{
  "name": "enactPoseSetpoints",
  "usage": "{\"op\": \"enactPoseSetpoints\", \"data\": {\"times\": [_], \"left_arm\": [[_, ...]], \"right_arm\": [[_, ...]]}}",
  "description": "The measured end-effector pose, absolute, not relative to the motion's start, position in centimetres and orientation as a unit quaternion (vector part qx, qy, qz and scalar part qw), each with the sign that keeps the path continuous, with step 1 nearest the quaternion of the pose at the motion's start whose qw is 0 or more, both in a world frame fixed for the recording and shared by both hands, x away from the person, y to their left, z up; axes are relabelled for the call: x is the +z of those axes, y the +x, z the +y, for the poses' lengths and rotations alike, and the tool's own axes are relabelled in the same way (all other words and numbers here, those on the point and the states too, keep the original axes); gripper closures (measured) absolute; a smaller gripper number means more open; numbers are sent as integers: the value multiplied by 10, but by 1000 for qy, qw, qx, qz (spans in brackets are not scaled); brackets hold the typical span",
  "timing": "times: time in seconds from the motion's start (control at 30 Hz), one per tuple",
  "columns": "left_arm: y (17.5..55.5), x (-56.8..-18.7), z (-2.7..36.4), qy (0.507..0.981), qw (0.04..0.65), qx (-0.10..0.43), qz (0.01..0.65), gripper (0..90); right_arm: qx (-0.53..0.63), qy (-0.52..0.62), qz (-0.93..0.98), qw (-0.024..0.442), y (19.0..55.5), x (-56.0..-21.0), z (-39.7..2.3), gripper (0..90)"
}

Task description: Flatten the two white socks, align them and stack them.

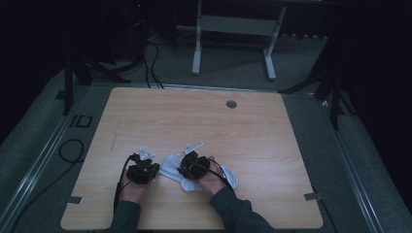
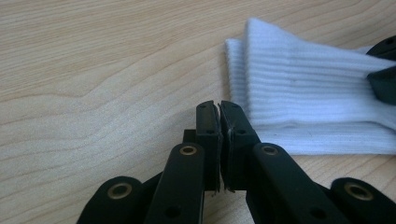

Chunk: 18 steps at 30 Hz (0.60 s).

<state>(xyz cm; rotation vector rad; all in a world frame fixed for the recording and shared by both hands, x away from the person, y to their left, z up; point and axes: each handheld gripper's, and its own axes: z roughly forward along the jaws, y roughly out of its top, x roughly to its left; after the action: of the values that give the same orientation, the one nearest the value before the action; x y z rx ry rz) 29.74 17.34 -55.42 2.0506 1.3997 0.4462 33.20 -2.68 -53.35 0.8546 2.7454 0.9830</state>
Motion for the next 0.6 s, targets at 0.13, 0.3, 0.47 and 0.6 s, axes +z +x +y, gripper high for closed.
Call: {"op": "enactPoseSetpoints", "data": {"times": [0.13,0.3,0.47,0.6], "left_arm": [[297,-554,173,774,304,169,529,865],[297,-554,173,774,304,169,530,865],[297,-554,173,773,305,169,530,864],[297,-554,173,774,304,169,529,862]], "right_arm": [[330,278,901,52,331,-530,-27,817],[332,270,902,51,328,-528,-25,806],[317,269,908,47,330,-535,-23,628],[323,270,905,64,330,-532,-24,599]]}}
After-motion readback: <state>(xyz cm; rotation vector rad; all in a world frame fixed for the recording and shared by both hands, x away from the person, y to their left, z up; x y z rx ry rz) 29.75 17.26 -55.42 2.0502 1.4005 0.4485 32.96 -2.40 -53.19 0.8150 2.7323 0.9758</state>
